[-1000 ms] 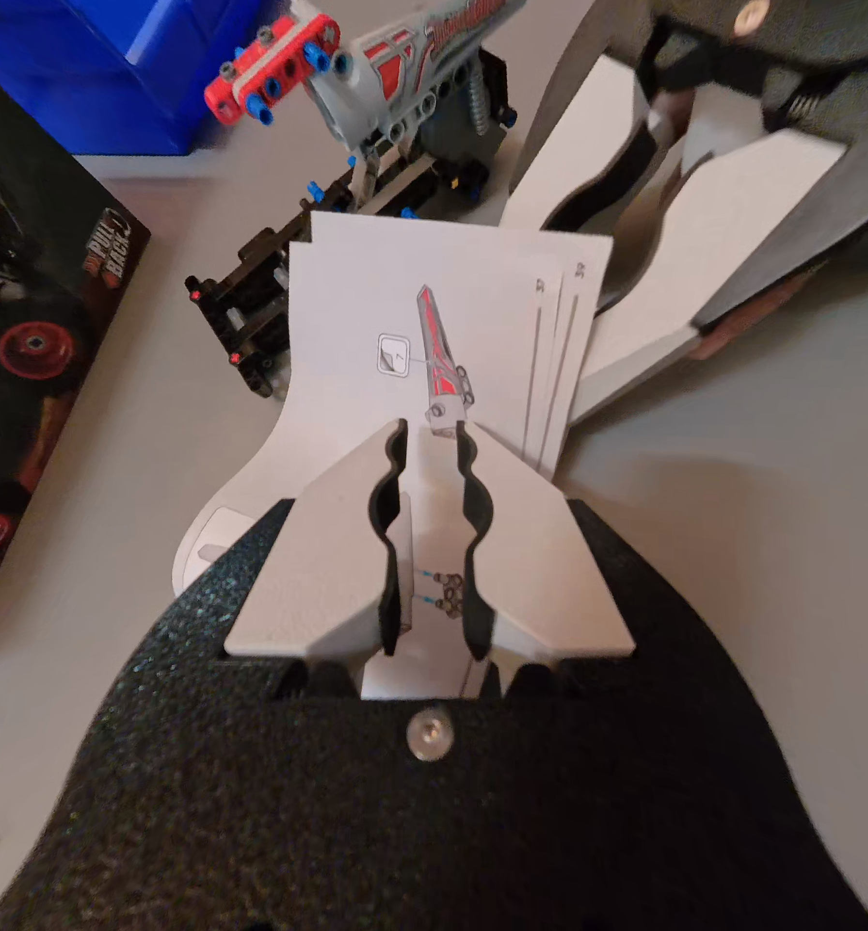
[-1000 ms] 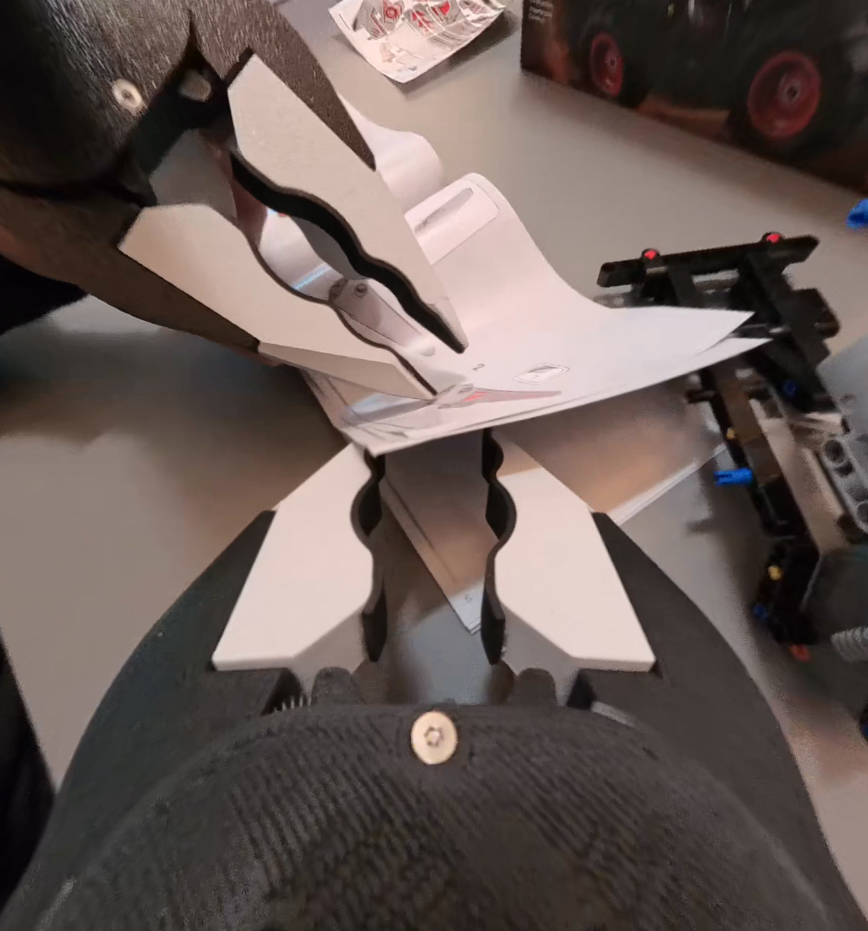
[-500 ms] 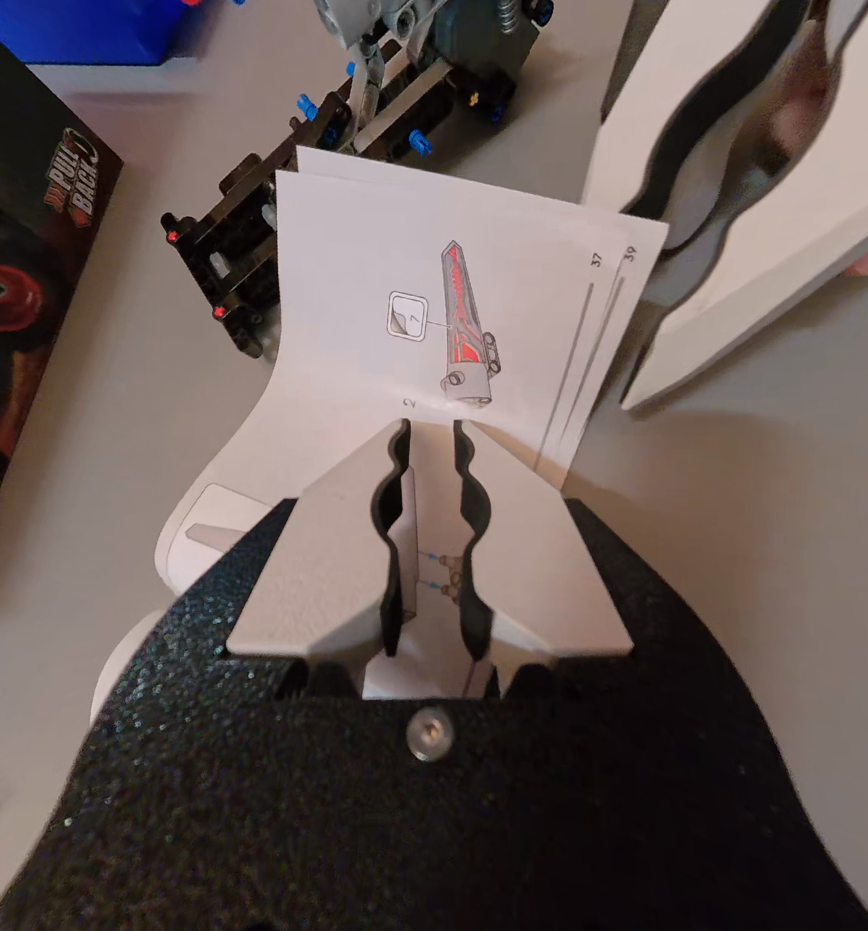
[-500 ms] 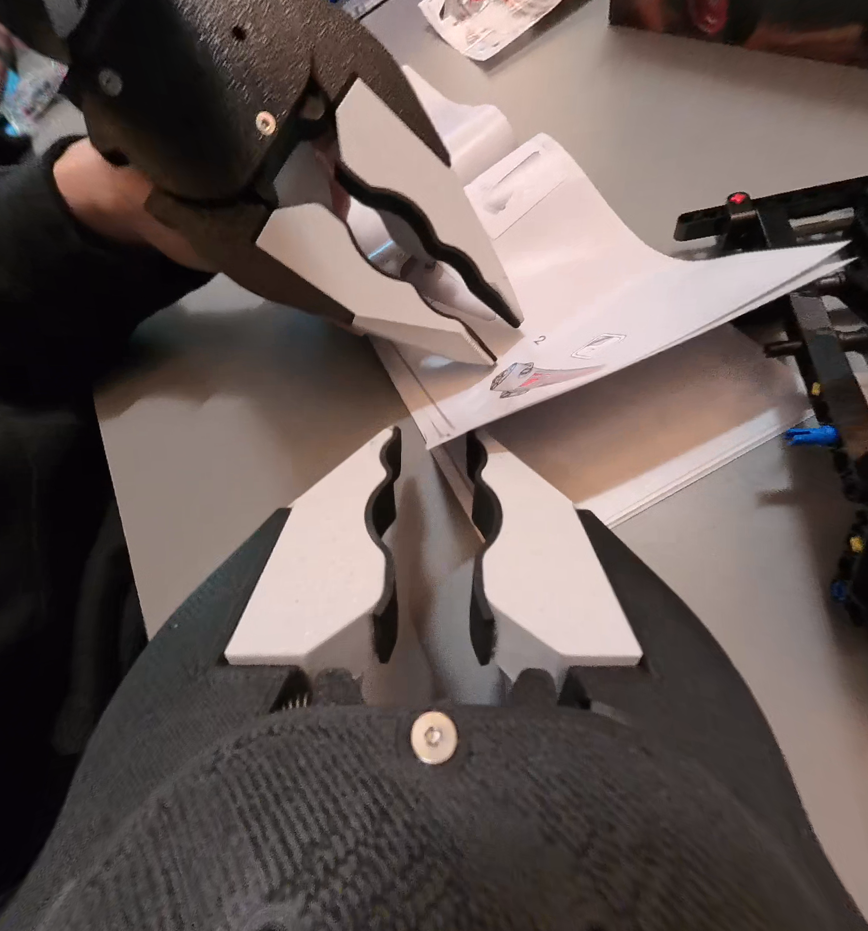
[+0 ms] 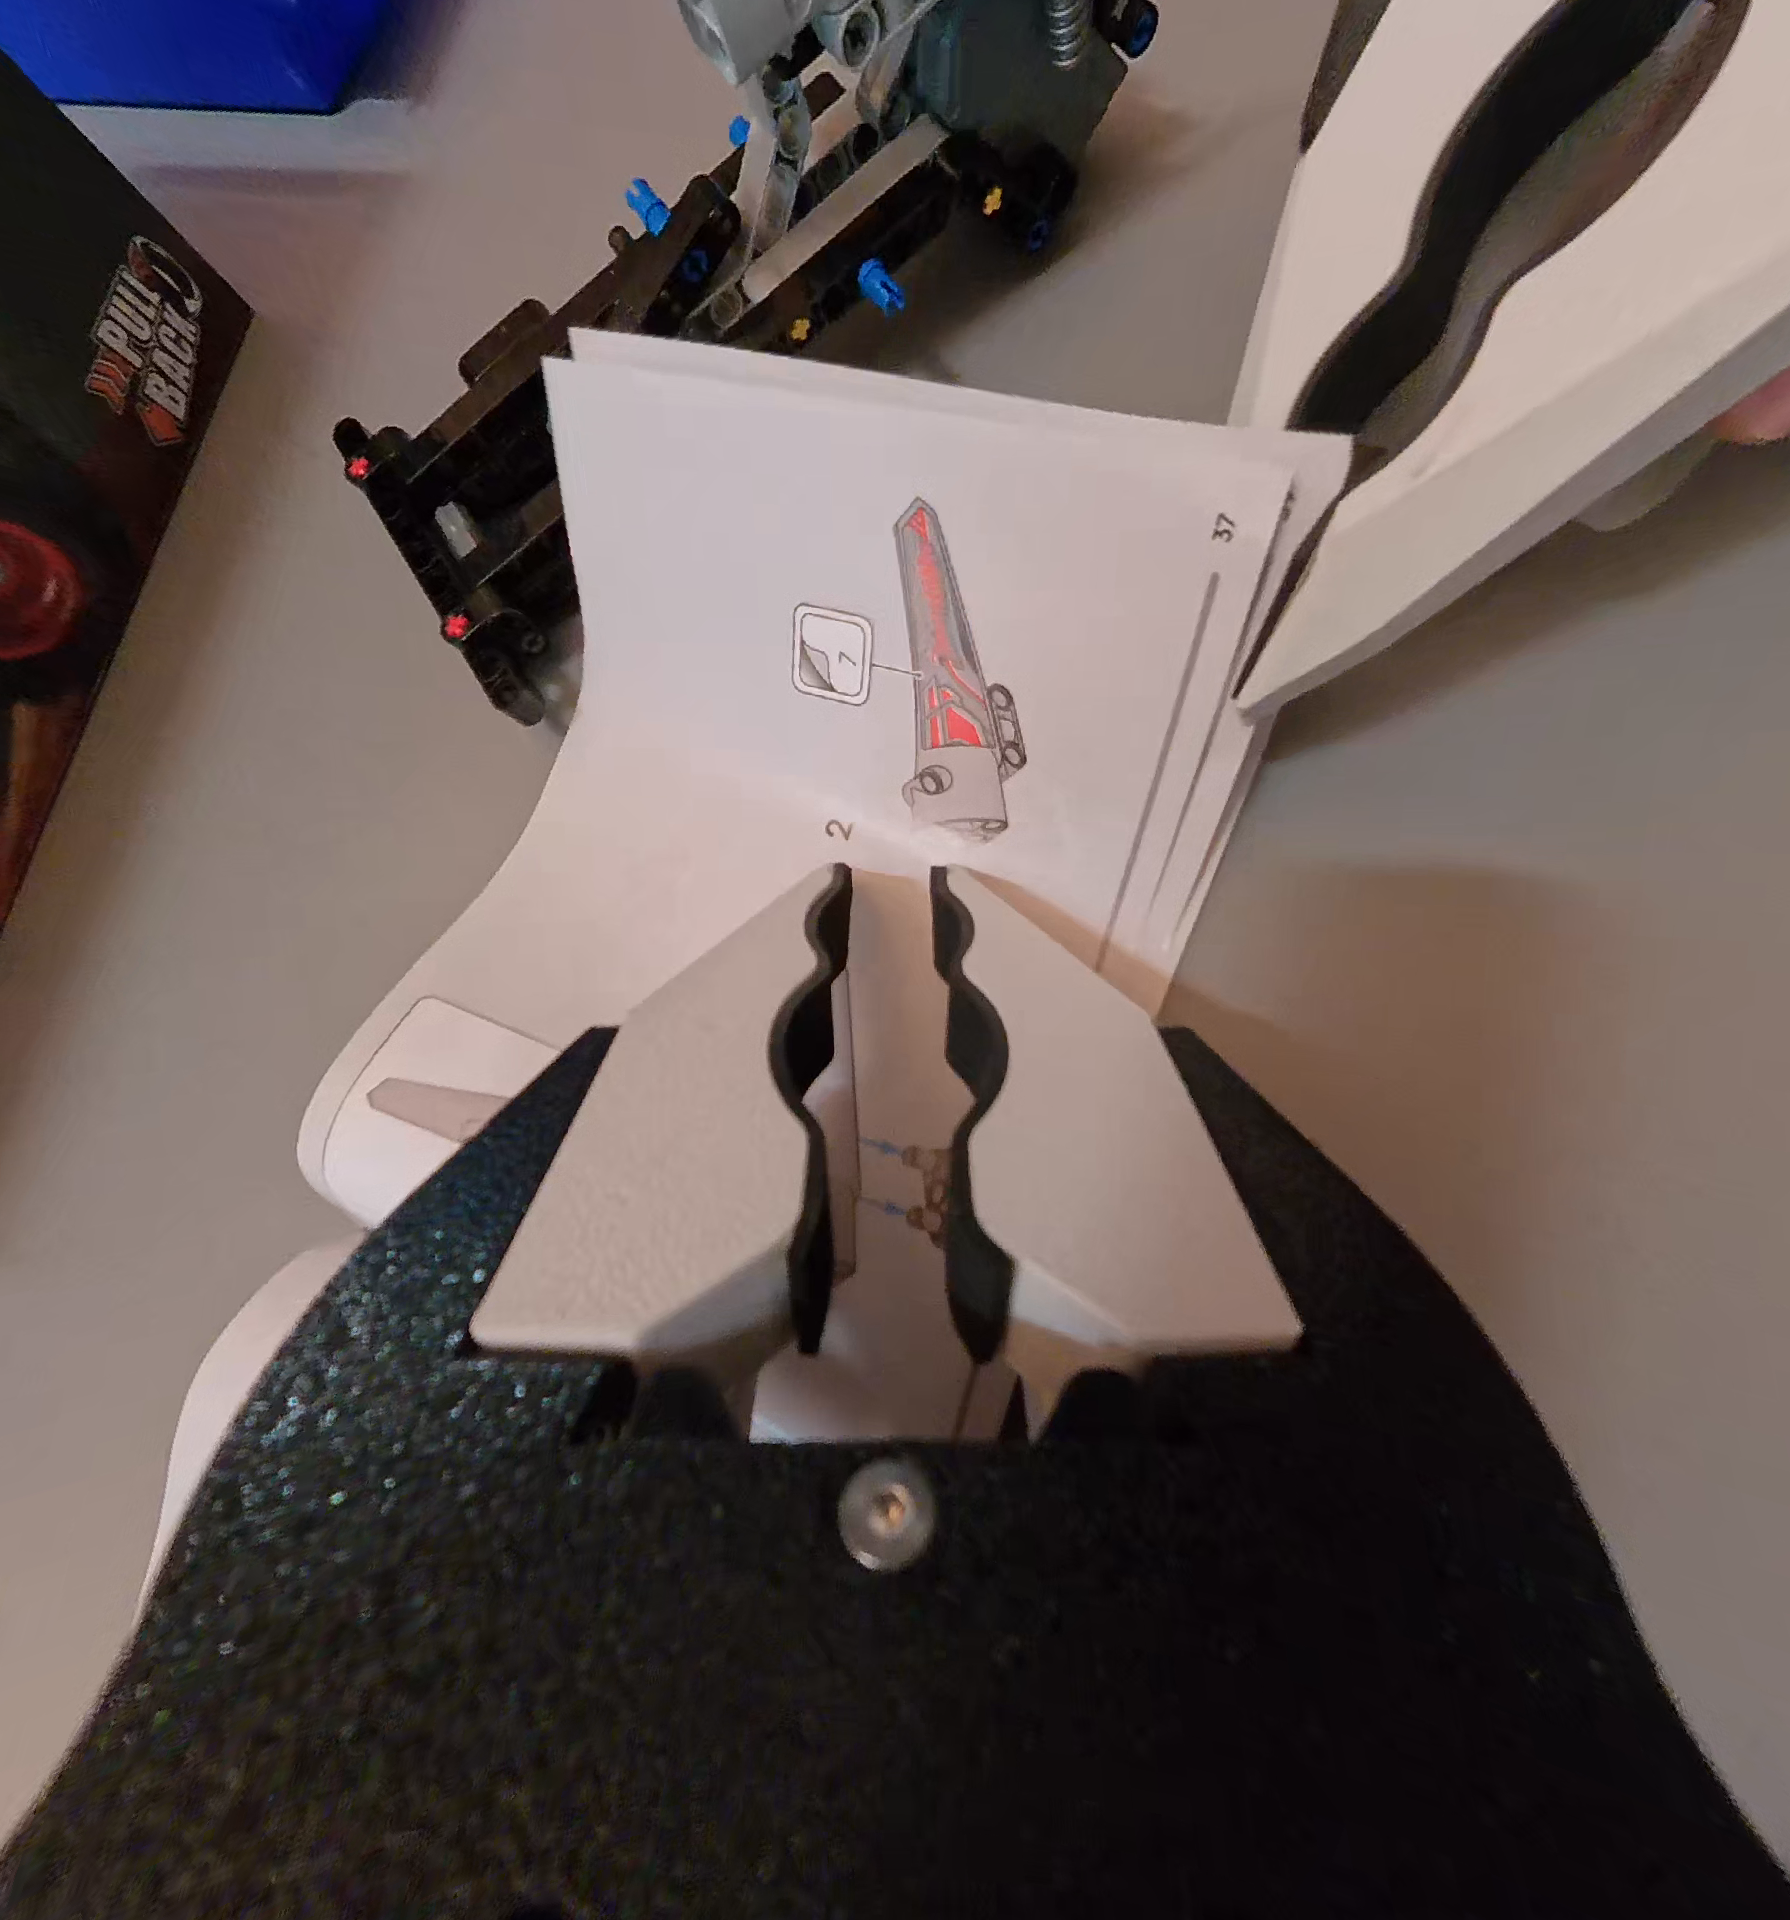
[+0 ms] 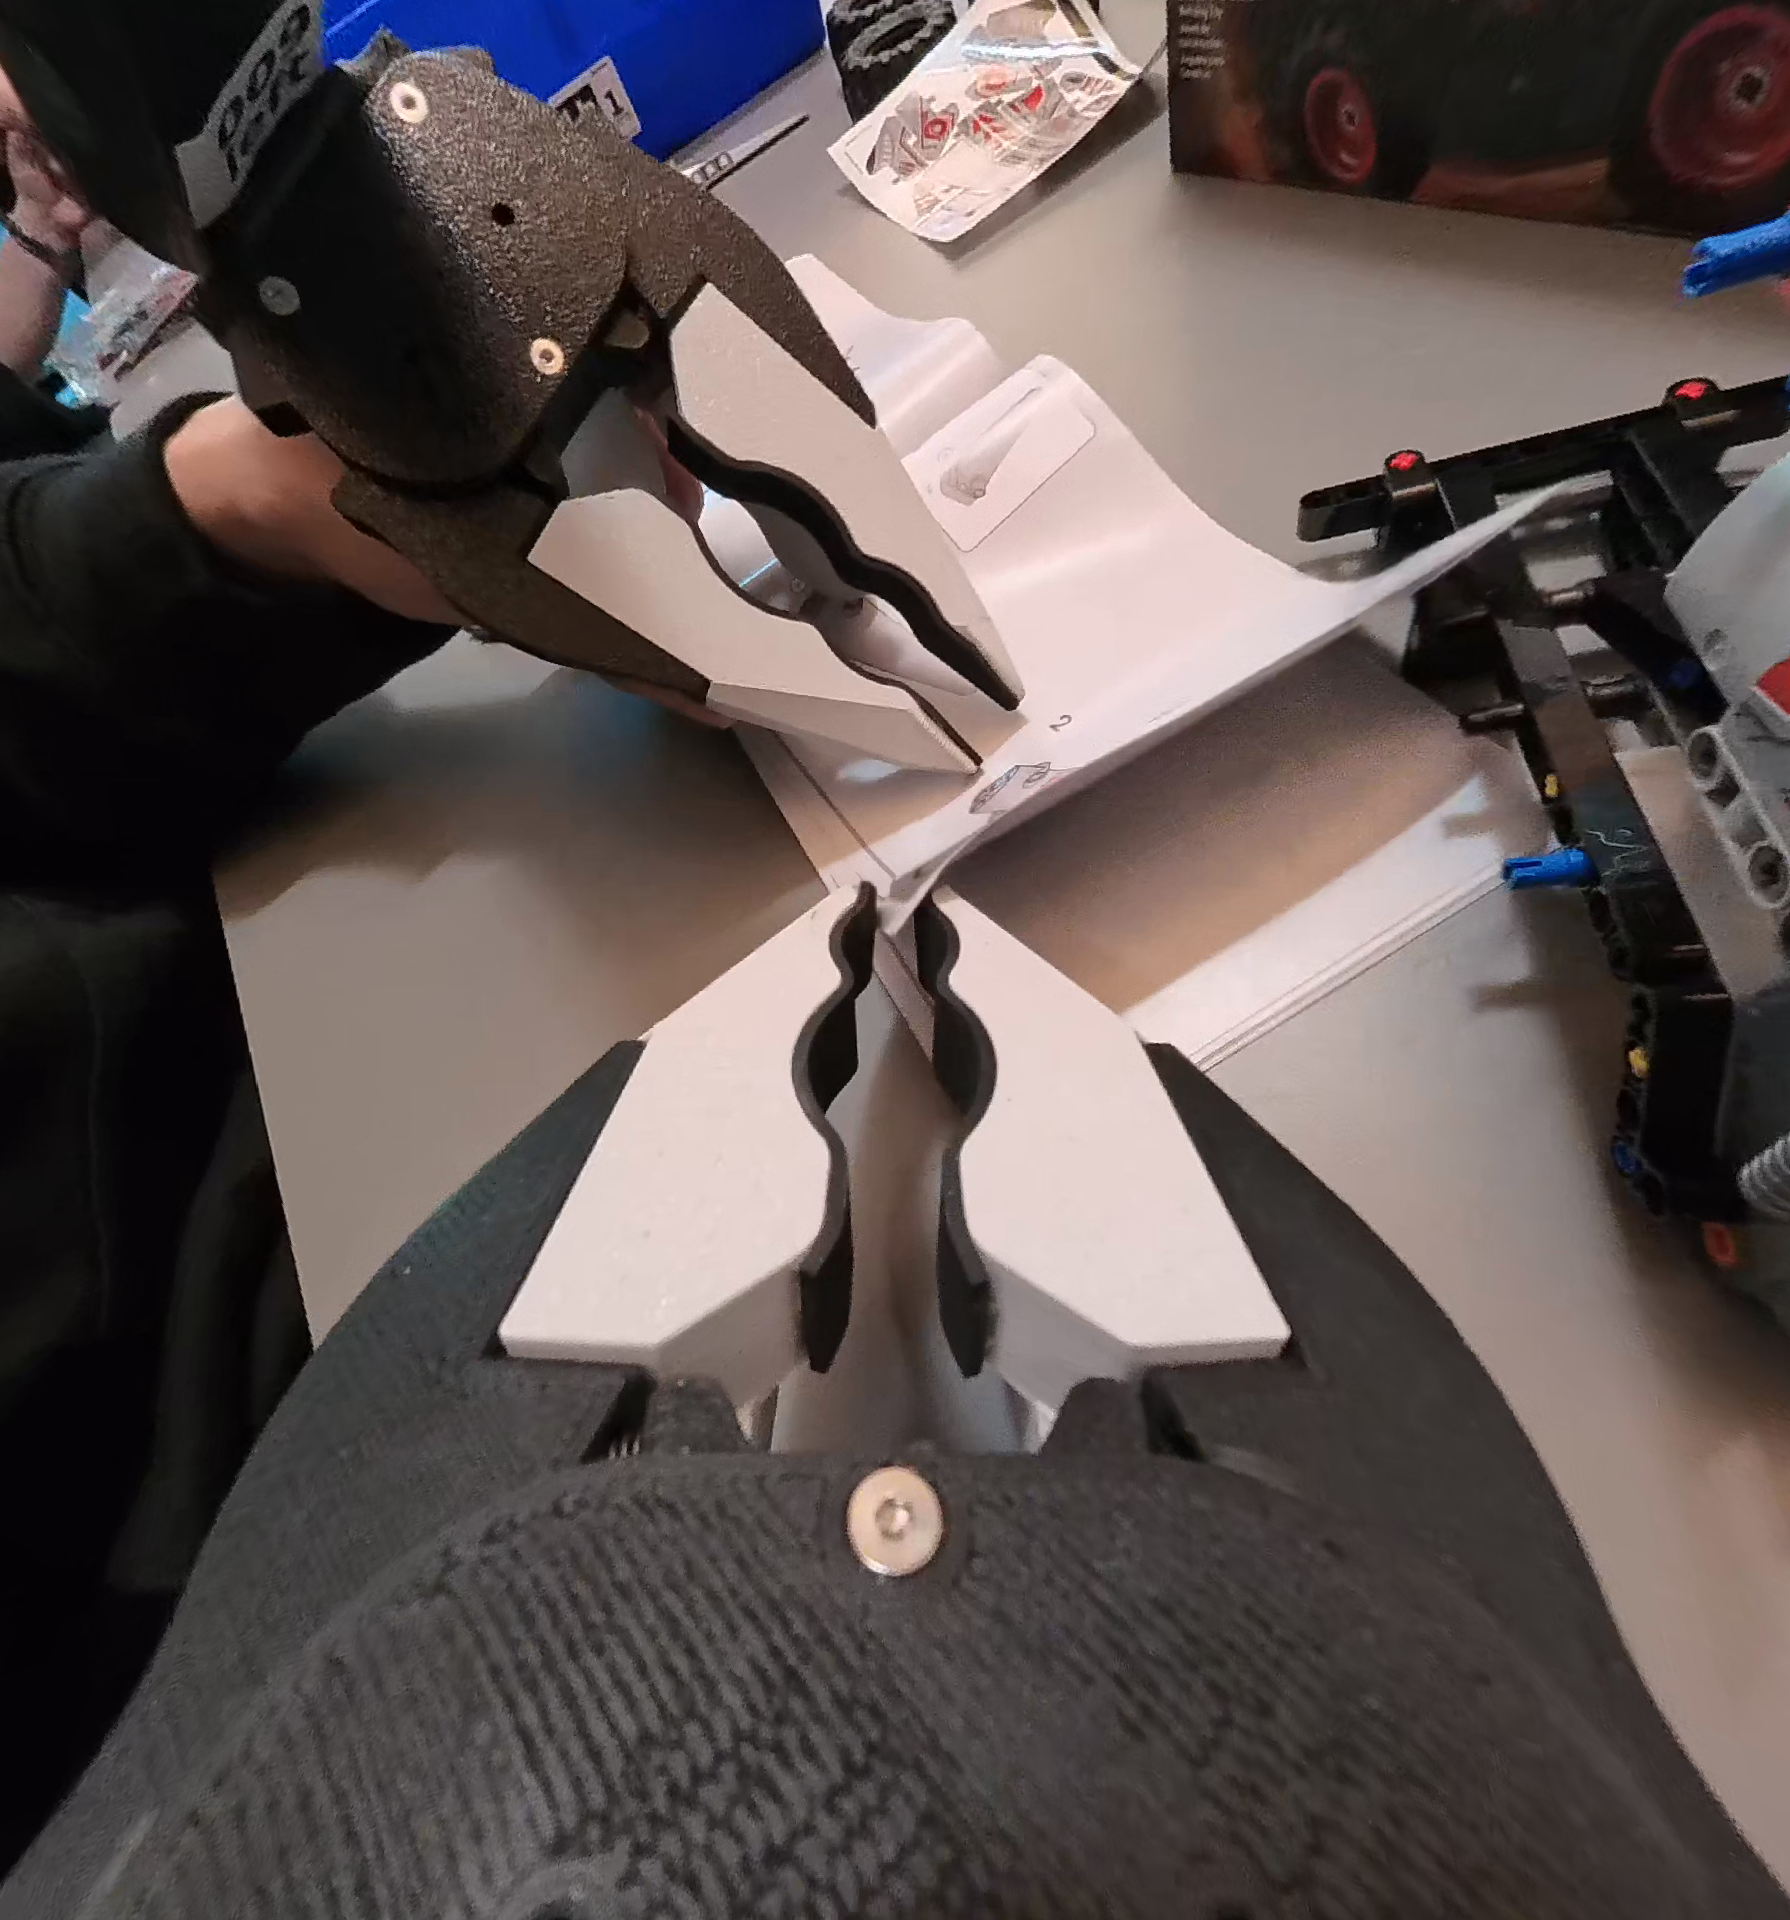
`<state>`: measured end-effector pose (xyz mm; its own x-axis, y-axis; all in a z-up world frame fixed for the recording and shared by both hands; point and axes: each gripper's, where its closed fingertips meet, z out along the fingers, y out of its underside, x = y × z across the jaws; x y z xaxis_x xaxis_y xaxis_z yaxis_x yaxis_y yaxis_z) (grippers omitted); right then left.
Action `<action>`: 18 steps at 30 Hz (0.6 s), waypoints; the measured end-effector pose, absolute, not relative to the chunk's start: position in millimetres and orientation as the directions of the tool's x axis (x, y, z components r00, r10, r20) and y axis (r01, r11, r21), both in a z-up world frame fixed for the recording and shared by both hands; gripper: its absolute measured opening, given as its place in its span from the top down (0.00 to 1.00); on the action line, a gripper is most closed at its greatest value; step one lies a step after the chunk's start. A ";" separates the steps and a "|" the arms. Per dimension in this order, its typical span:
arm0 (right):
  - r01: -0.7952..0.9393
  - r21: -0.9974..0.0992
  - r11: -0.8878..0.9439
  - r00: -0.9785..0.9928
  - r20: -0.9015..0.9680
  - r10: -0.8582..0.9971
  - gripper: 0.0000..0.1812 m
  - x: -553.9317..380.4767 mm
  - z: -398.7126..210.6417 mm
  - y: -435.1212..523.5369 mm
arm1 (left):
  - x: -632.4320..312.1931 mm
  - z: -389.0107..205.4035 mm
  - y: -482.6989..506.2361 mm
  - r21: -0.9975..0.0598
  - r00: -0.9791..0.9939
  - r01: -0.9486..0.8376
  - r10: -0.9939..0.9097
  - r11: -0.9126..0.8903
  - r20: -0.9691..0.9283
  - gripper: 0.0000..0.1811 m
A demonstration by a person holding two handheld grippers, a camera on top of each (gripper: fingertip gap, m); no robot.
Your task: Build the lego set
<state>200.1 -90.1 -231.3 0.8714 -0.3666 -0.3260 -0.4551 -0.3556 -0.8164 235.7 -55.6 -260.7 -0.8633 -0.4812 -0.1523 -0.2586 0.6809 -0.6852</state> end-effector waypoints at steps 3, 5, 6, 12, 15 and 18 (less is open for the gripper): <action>-0.472 -0.823 -0.317 0.860 -0.350 -0.372 1.00 203.2 -226.9 -92.6 | 236.2 -260.4 -54.8 -0.683 -0.861 -0.260 -0.483 0.683 -0.156 0.93; -0.501 -0.816 -0.290 0.838 -0.373 -0.398 1.00 208.4 -226.8 -95.3 | 237.2 -260.3 -53.6 -0.680 -0.858 -0.261 -0.487 0.685 -0.161 0.93; -0.516 -0.811 -0.275 0.829 -0.392 -0.398 1.00 209.3 -226.0 -95.1 | 237.2 -260.2 -53.1 -0.679 -0.858 -0.265 -0.489 0.684 -0.158 0.93; -0.542 -0.815 -0.206 0.812 -0.445 -0.376 1.00 211.7 -217.7 -92.3 | 234.2 -254.9 -52.5 -0.705 -0.859 -0.295 -0.503 0.645 -0.101 0.91; -0.493 -0.848 -0.193 0.837 -0.403 -0.370 1.00 212.3 -211.1 -90.9 | 226.9 -235.1 -63.4 -0.781 -0.879 -0.254 -0.473 0.571 -0.059 0.89; -0.402 -0.893 -0.200 0.884 -0.322 -0.339 1.00 208.9 -202.9 -83.7 | 217.7 -206.0 -76.8 -0.868 -0.904 -0.196 -0.428 0.455 -0.020 0.88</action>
<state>208.9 -83.7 -202.9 0.8839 -0.3394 -0.3217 -0.4020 -0.2001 -0.8935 217.7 -76.8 -206.0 -0.9036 -0.4280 -0.0203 -0.1962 0.4555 -0.8684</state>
